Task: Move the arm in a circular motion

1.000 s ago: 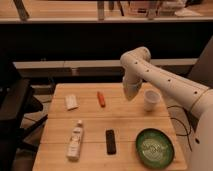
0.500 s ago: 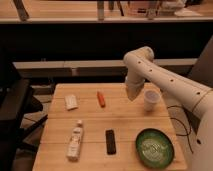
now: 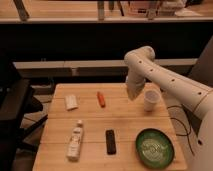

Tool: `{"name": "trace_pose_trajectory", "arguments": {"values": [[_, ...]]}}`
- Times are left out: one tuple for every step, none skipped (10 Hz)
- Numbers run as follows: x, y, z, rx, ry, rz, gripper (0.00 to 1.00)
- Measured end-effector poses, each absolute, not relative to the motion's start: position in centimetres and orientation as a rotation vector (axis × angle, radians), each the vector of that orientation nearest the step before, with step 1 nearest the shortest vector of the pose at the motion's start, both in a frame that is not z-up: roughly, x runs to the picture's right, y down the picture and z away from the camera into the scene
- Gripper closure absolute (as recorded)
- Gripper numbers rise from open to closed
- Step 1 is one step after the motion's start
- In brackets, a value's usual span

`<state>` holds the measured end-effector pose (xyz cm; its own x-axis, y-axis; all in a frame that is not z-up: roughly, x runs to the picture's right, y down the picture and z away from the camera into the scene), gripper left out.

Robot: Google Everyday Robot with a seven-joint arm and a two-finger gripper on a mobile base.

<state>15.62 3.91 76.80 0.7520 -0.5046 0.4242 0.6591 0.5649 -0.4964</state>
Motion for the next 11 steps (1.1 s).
{"name": "trace_pose_trajectory", "arguments": {"values": [[16.0, 4.0, 76.6, -0.683, -0.245, -0.702, 0.97], [15.8, 3.8, 76.5, -0.68, -0.244, -0.717, 0.97], [15.1, 3.7, 76.4, -0.677, -0.25, -0.736, 0.97], [15.0, 3.7, 76.4, -0.677, -0.255, -0.736, 0.97], [15.3, 3.7, 76.3, -0.677, -0.251, -0.741, 0.97], [15.6, 3.9, 76.0, -0.678, -0.253, -0.748, 0.97], [15.5, 3.9, 75.9, -0.677, -0.257, -0.753, 0.97], [15.5, 3.9, 75.8, -0.676, -0.261, -0.764, 0.97], [15.4, 4.0, 75.6, -0.676, -0.264, -0.773, 0.97], [15.3, 3.9, 75.5, -0.674, -0.266, -0.783, 0.97], [15.2, 4.0, 75.3, -0.673, -0.268, -0.796, 0.97]]}}
